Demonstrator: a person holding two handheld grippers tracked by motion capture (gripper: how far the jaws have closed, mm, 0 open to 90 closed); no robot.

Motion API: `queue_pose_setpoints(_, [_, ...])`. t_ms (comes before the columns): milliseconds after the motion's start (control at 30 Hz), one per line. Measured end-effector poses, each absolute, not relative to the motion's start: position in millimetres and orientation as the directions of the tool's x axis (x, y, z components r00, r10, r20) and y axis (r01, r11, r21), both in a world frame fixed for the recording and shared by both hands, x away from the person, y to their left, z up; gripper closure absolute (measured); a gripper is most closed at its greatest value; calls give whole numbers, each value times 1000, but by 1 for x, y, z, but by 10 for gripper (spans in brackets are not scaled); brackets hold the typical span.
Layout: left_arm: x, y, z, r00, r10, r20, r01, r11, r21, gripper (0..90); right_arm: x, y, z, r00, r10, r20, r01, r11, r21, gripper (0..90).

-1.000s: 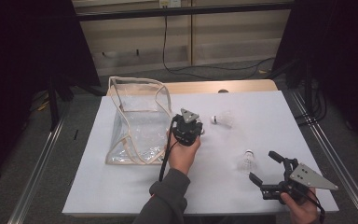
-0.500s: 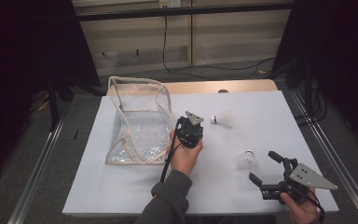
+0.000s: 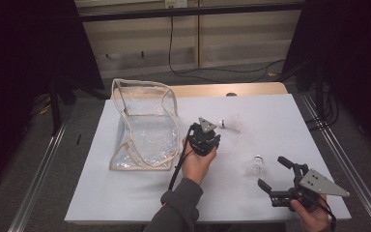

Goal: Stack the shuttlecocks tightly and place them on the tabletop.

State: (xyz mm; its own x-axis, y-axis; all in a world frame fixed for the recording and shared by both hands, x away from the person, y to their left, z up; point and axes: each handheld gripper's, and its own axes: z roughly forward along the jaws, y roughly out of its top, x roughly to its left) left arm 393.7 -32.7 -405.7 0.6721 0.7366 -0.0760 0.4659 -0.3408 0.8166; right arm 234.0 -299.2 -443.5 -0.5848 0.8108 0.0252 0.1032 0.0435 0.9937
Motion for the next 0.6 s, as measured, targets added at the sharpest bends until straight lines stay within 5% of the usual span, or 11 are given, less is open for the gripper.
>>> queue_pose_setpoints(600, [400, -48, -411, 699, 699, -153, 488, -309, 816, 791, 235, -298, -444, -588, 808, 26, 106, 45, 993, 0])
